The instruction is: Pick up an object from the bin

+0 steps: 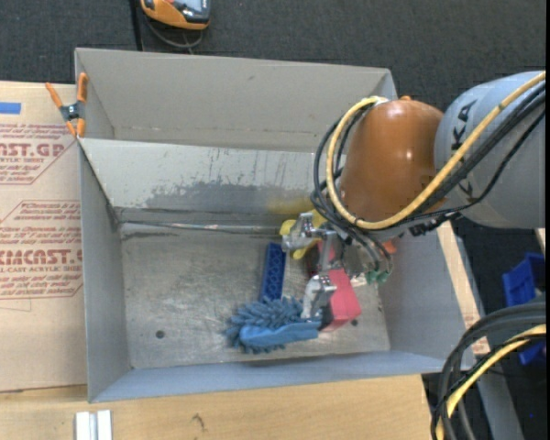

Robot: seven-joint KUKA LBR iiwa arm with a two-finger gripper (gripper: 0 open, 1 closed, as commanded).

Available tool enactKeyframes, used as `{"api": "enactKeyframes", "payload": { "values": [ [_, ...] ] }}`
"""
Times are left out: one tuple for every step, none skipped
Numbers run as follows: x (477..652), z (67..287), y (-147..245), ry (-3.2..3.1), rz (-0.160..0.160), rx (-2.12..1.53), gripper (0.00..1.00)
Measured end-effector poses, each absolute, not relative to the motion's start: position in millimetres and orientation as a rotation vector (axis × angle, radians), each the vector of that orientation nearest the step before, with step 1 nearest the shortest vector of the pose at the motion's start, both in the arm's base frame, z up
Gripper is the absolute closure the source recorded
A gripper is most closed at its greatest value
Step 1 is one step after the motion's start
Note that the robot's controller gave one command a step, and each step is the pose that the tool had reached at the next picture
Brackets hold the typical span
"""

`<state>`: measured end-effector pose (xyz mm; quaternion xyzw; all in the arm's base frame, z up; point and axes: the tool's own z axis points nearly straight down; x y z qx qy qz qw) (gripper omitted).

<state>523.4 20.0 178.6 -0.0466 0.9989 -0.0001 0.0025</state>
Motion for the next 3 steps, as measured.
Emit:
{"api": "enactKeyframes", "payload": {
  "values": [
    [483.8,159,26,3.121,0.001,-0.382,0.0],
    [490.3,121,33,3.118,0.003,-0.403,0.0],
    [487.2,85,37,3.069,0.002,-0.572,0.0]
  ]
}}
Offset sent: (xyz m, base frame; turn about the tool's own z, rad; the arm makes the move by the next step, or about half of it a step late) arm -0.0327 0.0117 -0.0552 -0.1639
